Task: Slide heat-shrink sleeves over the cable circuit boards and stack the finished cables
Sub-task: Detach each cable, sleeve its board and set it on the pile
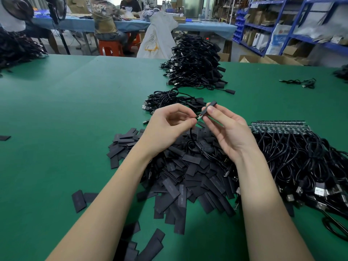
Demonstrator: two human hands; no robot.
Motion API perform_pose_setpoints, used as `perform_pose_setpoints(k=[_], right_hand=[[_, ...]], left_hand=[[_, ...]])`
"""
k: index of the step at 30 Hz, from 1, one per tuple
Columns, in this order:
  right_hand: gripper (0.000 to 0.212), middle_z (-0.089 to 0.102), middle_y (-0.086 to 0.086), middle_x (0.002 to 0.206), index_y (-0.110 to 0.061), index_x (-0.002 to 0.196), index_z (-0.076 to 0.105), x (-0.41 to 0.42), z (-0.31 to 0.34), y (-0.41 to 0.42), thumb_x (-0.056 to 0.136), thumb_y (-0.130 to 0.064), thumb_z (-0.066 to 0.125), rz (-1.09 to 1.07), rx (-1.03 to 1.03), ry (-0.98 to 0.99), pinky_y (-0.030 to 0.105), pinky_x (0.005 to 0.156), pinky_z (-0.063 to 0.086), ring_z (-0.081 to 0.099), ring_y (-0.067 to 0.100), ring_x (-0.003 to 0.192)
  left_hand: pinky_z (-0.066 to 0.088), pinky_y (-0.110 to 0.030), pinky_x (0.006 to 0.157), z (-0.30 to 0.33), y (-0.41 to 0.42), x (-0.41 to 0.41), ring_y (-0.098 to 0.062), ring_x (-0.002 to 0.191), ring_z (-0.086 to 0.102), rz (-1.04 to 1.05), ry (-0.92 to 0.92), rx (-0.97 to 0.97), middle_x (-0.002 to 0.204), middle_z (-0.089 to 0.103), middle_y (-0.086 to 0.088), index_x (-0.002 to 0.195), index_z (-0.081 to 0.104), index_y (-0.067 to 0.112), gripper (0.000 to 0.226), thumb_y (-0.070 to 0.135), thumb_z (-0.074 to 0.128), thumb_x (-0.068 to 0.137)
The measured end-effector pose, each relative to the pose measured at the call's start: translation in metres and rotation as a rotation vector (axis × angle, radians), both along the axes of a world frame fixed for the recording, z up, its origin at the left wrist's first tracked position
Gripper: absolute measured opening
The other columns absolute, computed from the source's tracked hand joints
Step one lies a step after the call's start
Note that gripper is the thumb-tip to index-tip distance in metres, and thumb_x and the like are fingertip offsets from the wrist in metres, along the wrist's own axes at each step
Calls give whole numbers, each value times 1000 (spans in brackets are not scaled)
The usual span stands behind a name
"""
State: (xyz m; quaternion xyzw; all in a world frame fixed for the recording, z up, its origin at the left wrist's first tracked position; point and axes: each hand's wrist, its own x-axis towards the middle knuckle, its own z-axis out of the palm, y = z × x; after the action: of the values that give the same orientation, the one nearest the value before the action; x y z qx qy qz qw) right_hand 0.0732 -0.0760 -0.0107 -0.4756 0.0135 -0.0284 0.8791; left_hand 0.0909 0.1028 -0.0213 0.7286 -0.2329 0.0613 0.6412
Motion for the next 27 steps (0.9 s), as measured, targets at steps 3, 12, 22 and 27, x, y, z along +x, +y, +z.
perform_pose_setpoints(k=[3, 12, 22, 27], right_hand=[[18, 76, 8, 98, 1, 108, 70, 0, 0, 1, 91, -2, 69, -2, 6, 0, 18, 77, 57, 73, 12, 93], [32, 75, 14, 107, 7, 121, 65, 1, -2, 5, 90, -3, 71, 9, -14, -3, 20, 80, 58, 73, 16, 100], [27, 76, 11, 101, -5, 99, 74, -1, 0, 3, 74, -12, 79, 31, -81, -28, 21, 78, 58, 74, 17, 93], [20, 77, 12, 103, -3, 101, 73, -1, -1, 1, 82, -4, 77, -10, -99, -16, 20, 76, 58, 75, 16, 92]], left_hand=[[58, -36, 82, 1, -2, -2, -18, 80, 67, 45, -32, 23, 85, 74, -7, 90, 74, 15, 7, 9, 78, 87], [60, -38, 82, 3, -7, -8, -22, 81, 73, 108, -129, 57, 85, 75, -5, 93, 74, 8, 6, 4, 75, 88], [59, -33, 77, -1, -7, -8, -27, 80, 72, 106, -96, 2, 84, 74, -6, 92, 71, 11, 6, 5, 73, 90], [58, -30, 79, -3, -11, -8, -16, 82, 71, 127, -178, 81, 87, 74, -1, 93, 70, 11, 8, 5, 73, 89]])
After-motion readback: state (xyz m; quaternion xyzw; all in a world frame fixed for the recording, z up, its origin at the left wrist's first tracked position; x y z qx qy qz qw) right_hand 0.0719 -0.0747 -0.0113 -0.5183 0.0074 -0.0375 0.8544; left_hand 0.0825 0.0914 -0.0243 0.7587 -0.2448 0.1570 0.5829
